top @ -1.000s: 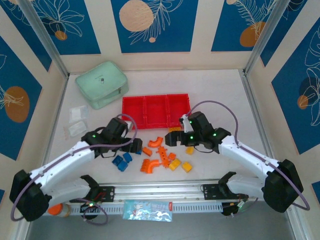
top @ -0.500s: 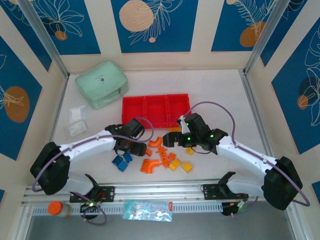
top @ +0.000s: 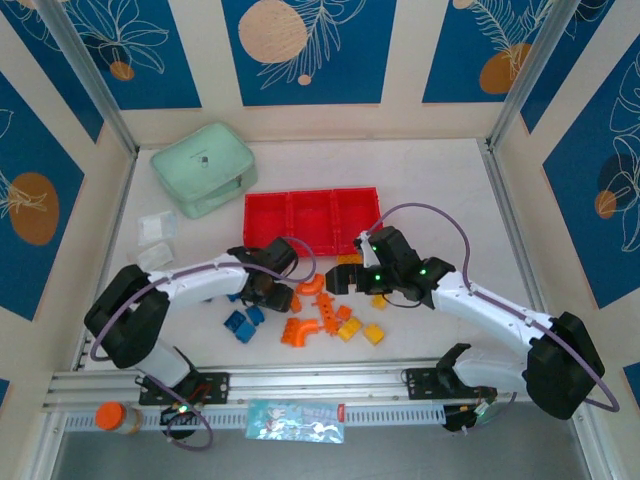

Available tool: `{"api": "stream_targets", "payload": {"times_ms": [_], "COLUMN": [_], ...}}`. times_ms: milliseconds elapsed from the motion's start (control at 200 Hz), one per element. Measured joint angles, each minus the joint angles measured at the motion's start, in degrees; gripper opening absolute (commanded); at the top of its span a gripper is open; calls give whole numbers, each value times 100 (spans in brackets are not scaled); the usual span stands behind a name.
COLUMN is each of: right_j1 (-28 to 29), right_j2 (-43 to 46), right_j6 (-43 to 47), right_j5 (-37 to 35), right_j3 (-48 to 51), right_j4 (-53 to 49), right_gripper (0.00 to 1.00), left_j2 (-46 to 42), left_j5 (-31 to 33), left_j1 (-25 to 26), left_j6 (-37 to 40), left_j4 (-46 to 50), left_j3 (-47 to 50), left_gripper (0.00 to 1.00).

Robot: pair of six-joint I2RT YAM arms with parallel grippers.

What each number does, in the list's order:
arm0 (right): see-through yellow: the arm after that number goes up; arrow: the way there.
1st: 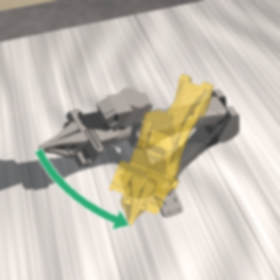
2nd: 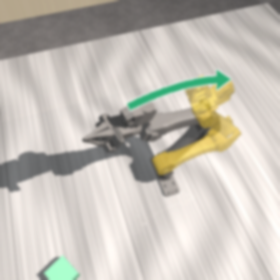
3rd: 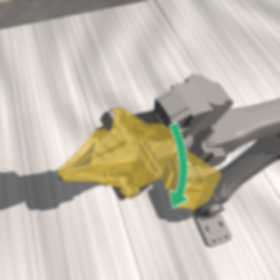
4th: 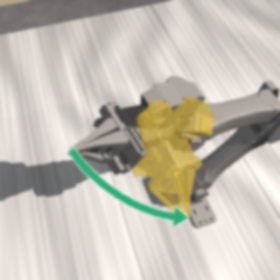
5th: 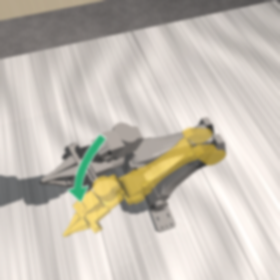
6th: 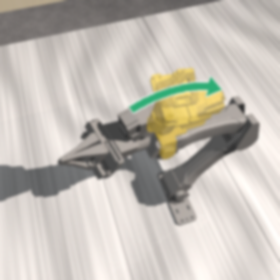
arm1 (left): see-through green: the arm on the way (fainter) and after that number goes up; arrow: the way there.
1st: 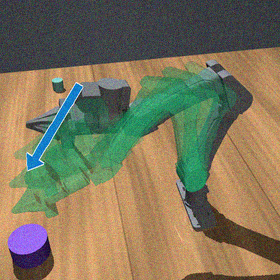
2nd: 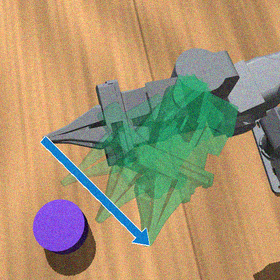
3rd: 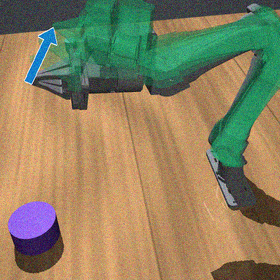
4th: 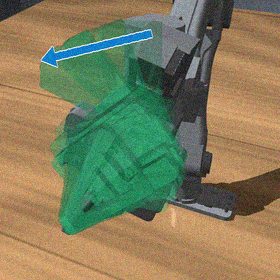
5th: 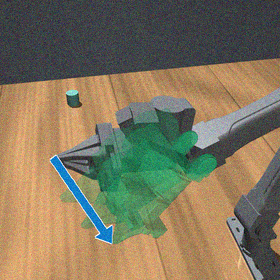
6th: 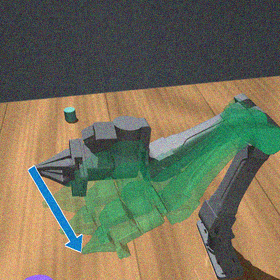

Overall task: Sort the legos into containers by color
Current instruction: Pick up the lego from the middle-left of the table.

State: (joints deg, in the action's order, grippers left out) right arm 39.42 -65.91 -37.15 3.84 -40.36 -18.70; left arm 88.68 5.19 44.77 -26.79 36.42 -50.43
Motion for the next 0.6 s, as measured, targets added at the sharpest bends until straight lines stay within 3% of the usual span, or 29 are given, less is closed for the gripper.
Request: {"api": "stream_targets", "payload": {"times_ms": [345,600], "right_j1": [0,0], "right_j2": [0,-7], "right_j6": [2,15], "right_j5": [-66,-66], "right_j3": [-2,-48], "right_j4": [0,-46], "right_gripper": [99,99], "left_j2": [96,-105], "left_j5": [240,306], "left_j1": [0,0], "left_j6": [-59,-140], "left_j4": [-101,-26], "left_j3": [-109,-127], "left_gripper": [33,27]}}
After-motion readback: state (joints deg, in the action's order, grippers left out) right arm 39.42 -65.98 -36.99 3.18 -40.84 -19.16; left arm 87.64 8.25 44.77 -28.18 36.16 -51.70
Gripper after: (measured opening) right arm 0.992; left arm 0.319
